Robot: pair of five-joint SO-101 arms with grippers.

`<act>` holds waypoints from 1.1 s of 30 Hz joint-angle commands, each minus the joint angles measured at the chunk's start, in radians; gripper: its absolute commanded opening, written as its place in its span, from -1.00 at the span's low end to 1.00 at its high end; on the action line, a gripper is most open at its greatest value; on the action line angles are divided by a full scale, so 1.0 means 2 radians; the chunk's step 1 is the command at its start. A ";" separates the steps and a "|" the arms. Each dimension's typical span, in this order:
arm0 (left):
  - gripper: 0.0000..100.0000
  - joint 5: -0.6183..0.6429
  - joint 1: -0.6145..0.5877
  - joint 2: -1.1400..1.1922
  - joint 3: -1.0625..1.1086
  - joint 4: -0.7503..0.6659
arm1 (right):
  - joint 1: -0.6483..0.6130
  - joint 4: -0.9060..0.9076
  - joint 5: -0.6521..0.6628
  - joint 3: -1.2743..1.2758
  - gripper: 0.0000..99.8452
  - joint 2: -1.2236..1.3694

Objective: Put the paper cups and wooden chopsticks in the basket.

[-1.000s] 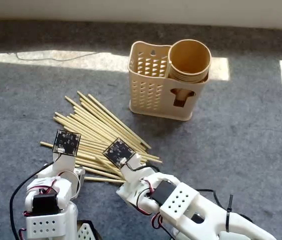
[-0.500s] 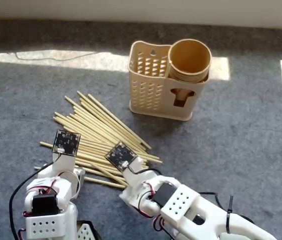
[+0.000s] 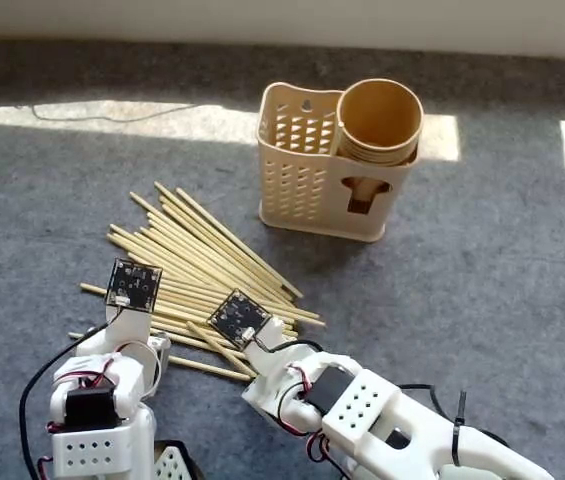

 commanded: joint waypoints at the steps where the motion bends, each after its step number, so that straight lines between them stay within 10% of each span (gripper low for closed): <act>1: -0.68 0.002 0.009 -0.003 0.010 0.001 | 0.000 0.040 0.005 -0.007 -0.99 -0.010; 33: -0.68 0.002 0.009 -0.003 0.010 0.001 | 0.141 0.335 0.006 -0.253 -0.99 -0.227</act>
